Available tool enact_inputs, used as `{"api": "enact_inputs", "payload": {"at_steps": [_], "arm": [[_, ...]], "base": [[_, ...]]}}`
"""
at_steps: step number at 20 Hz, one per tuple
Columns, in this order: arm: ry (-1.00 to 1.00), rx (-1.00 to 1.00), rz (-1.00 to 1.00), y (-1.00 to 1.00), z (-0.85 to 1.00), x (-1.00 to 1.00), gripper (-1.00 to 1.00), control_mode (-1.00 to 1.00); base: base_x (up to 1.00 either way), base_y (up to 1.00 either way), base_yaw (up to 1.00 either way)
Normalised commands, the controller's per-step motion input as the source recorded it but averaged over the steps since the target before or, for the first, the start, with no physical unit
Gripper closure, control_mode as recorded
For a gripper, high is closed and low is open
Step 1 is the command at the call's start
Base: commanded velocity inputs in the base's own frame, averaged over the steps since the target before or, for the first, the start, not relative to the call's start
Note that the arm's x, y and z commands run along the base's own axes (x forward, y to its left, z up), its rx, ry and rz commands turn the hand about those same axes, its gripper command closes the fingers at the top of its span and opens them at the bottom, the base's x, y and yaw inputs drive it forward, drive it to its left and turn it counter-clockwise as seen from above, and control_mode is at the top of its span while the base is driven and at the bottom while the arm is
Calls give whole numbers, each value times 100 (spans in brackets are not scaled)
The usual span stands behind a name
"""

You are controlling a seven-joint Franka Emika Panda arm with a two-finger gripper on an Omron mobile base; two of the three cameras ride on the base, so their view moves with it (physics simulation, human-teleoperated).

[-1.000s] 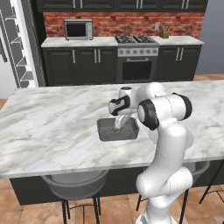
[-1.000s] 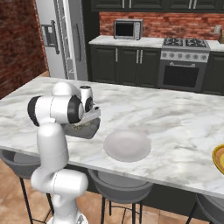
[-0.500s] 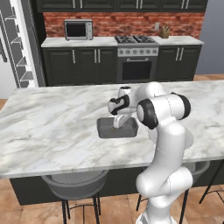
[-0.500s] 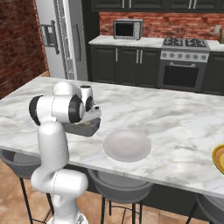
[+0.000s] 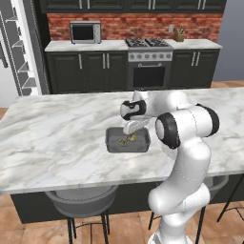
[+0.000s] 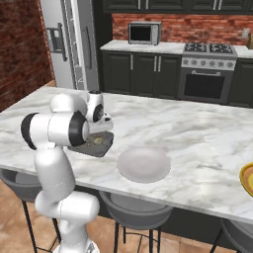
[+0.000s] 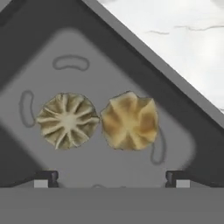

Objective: Place two dumplings into each of the tupperware containers and then place the containers in the fridge.

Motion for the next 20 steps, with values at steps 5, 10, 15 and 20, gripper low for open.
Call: {"api": "enact_inputs", "payload": {"at_steps": [5, 10, 15, 20], "arm": [[-9, 15, -36, -23, 54, -78, -100, -100], [-1, 15, -61, -24, 19, -65, -100, -100], [7, 0, -49, -11, 36, -29, -100, -100], [22, -2, -36, -5, 8, 2, -100, -100]], "base": [[0, 0, 0], [0, 0, 0], [0, 0, 0], [0, 0, 0]]}}
